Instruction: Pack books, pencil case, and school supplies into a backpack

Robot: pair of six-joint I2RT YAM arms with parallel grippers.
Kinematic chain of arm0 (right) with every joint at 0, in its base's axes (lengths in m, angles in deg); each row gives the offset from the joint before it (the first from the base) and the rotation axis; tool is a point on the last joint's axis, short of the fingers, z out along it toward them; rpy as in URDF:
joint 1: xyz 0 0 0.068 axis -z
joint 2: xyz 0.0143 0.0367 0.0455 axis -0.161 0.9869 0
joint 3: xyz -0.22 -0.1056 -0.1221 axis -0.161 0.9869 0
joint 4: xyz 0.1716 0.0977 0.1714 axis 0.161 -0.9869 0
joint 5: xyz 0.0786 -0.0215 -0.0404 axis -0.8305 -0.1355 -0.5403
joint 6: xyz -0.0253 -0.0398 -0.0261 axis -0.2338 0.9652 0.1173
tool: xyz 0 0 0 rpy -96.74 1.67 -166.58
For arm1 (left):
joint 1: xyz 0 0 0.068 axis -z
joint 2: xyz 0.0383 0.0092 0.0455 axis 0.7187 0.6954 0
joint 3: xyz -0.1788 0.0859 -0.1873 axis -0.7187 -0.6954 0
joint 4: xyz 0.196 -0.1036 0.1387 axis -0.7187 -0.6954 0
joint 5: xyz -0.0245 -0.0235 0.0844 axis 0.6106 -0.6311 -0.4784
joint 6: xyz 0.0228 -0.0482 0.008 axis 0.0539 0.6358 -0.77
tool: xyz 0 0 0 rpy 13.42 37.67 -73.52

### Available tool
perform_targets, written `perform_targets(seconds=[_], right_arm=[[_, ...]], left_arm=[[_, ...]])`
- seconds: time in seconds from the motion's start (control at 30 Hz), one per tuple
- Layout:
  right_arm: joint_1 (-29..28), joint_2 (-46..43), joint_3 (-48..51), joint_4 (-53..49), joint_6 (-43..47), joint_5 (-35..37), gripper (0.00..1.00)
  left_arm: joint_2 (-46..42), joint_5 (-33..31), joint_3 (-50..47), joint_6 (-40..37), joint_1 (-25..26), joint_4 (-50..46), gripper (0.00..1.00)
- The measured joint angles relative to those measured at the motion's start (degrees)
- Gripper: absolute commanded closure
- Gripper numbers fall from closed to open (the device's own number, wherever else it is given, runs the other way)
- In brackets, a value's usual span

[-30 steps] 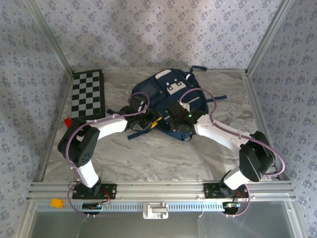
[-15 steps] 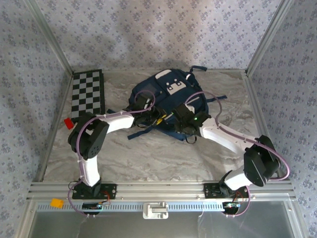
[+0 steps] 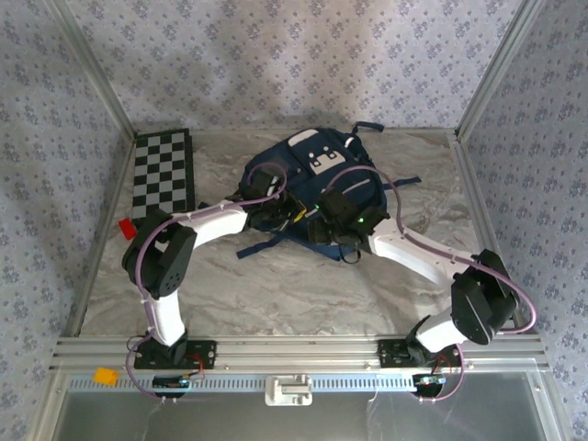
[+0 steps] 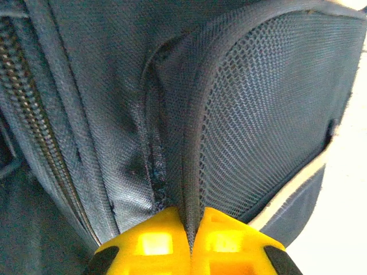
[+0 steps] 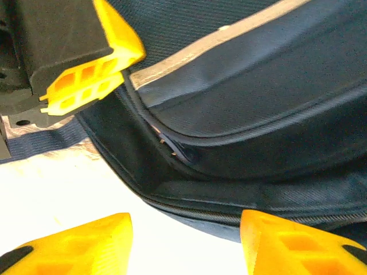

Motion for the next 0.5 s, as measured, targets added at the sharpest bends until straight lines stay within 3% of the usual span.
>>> perform_targets(seconds=[0.23,0.33,0.5], right_arm=[[0.0,3.7,-3.1,0.1,3.4,-0.9,0.48],[0.0,5.0,-3.3,-0.1,4.5,-0.7,0.55],[-0.4,8.3,-4.9,-0.4,5.4,1.2,0.57]], left_arm=[[-1.5,1.4,0.0,2.6,-0.7,0.1,1.00],[-1.6,1.6,0.0,2.7,-0.8,0.0,1.00],[-1.6,1.6,0.0,2.7,-0.8,0.0,1.00]])
